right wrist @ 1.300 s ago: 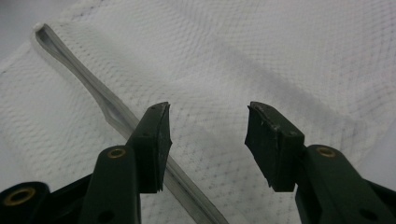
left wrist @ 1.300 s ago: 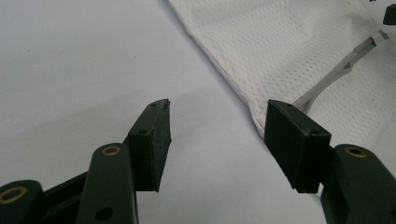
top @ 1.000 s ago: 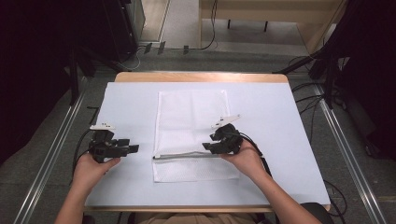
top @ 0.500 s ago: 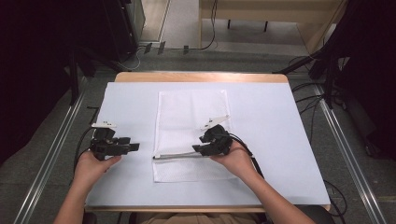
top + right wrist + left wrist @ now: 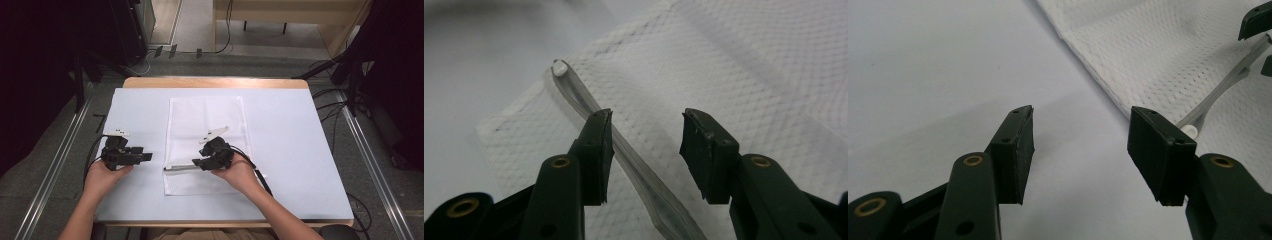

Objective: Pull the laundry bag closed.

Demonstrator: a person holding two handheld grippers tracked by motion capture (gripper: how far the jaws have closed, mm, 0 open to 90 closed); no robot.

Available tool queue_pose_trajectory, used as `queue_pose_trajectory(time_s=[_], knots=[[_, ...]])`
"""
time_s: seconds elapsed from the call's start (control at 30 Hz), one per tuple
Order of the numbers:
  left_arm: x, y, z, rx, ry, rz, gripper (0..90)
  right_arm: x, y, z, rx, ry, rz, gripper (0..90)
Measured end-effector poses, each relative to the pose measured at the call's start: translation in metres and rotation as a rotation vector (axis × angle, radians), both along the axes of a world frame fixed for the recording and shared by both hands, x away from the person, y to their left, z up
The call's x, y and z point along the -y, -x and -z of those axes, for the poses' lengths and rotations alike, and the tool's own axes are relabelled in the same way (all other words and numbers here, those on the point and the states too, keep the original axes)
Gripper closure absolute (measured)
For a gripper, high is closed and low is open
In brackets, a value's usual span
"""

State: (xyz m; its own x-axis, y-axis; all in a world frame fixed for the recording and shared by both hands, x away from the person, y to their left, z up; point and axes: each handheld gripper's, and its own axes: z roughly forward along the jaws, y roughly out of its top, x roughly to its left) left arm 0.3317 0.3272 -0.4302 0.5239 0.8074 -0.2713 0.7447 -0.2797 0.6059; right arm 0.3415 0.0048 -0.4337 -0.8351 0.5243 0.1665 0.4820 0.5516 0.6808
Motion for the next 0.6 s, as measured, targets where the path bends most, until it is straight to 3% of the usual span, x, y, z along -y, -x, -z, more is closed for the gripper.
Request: queue_pose_trajectory(time_s=[0.27,0.4,0.6], knots=[[0.001,-0.001,0.0,0.003,0.001,0.003,43.6,-0.016,0.005,0.004,0.02,0.015,-0.035,56.4],[0.0,-0.001,-0.001,0.001,0.006,-0.001,43.2,-0.02,0.004,0.007,-0.04,-0.014,-0.034,52.4],[0.001,-0.001,-0.001,0.001,0.007,0.002,43.1,-0.029,0.006,0.011,-0.063,-0.05,-0.061,62.7]])
